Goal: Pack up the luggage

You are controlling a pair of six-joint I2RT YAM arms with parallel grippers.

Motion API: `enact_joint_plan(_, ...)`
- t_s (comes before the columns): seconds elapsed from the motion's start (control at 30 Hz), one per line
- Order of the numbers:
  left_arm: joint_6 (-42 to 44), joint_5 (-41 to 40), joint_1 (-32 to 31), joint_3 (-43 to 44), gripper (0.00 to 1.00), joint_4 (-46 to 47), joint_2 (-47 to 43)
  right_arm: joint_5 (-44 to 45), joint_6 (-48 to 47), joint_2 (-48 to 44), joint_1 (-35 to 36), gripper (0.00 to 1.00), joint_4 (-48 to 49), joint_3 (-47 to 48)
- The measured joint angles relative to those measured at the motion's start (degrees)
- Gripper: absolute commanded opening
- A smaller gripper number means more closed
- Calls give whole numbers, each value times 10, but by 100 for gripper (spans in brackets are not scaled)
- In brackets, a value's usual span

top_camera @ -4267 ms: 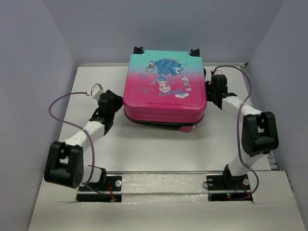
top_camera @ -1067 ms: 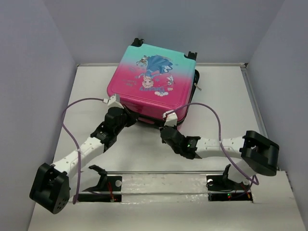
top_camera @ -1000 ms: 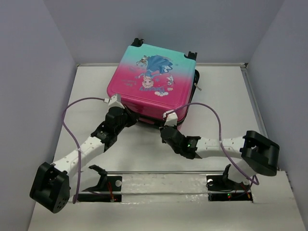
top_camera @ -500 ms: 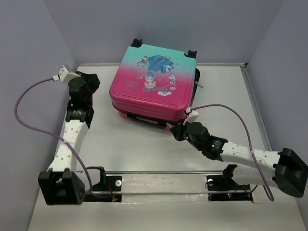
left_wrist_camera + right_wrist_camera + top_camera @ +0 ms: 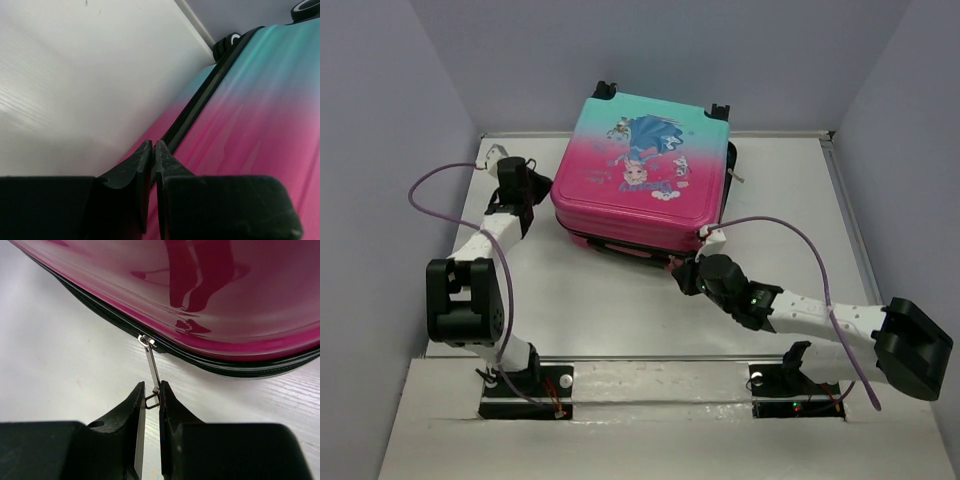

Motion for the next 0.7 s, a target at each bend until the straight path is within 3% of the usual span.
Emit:
enact_joint_plan(0.17,-37,-40,-49,-77,19,90,-36,26,2,28,0,7,-2,2)
enact_joint_plan(0.4,-102,-55,-193,-195,19,196,-87,67,-42,127,49,7,-14,81)
enact_joint_plan(0.5,-109,-80,-218,-231,20,202,-101,108,-70,179,64,7,-38,118)
enact_joint_plan(0.7,-60,-113,-219,-238,23,88,-189,105,-93,215,101,7,-45,157)
